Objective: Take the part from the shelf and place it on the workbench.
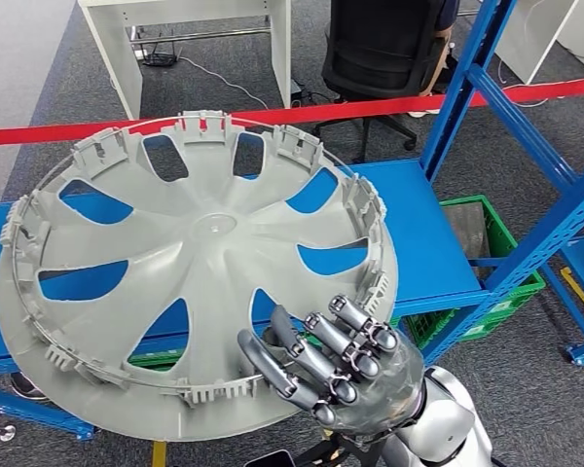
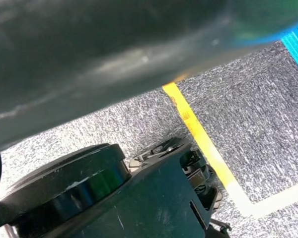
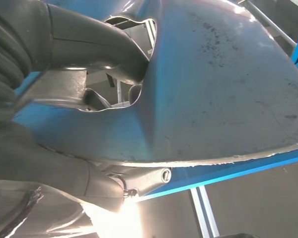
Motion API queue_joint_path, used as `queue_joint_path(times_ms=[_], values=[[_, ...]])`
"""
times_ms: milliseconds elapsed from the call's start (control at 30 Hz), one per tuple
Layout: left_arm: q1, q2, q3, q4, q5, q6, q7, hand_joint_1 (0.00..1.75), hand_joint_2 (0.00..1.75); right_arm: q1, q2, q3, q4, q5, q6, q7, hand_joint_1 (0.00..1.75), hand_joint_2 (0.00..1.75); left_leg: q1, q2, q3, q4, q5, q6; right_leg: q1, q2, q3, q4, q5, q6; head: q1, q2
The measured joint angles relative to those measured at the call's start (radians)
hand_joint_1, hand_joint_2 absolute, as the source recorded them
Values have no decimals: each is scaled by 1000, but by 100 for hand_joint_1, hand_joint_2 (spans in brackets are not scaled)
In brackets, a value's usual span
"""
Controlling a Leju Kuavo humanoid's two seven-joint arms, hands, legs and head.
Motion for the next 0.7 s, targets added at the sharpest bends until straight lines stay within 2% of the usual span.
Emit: queue_joint_path(times_ms=[333, 467, 533, 600, 667, 700], values=[[1, 1, 0, 0, -7, -7, -11, 0, 0, -8, 0, 18, 0, 0, 0, 49, 175, 175, -2, 0, -2, 5, -1, 2, -2, 0, 0, -1, 1, 3, 0, 0], [1, 4, 0, 0, -7, -10, -8, 0, 0, -15, 0, 23, 0, 0, 0, 55, 175, 175, -4, -1, -7, 12, -2, 9, -6, 0, -2, -4, 5, 9, -1, 0], [1, 5, 0, 0, -7, -10, -7, 0, 0, -17, 0, 24, 0, 0, 0, 57, 175, 175, -1, 2, -3, -3, 6, 19, -5, -4, -6, -2, 1, 14, 0, 0], [1, 5, 0, 0, -7, -10, -7, 0, 0, -21, 0, 24, -1, 0, 0, 58, 175, 175, 3, 7, 1, -19, 16, 30, -2, -18, -37, 58, -39, 16, 2, 0], [3, 5, 0, 0, -7, -10, -7, 0, 0, -22, 0, 25, -1, 0, 0, 58, 175, 175, 2, 11, -1, -20, 18, 34, -1, -28, -102, 195, -105, 16, 5, 0], [4, 5, 0, 0, -7, -10, -7, 0, 0, -22, 0, 25, -1, 0, 0, 58, 175, 175, 2, 12, -2, -20, 18, 34, -1, -29, -132, 257, -125, 18, 5, 0]])
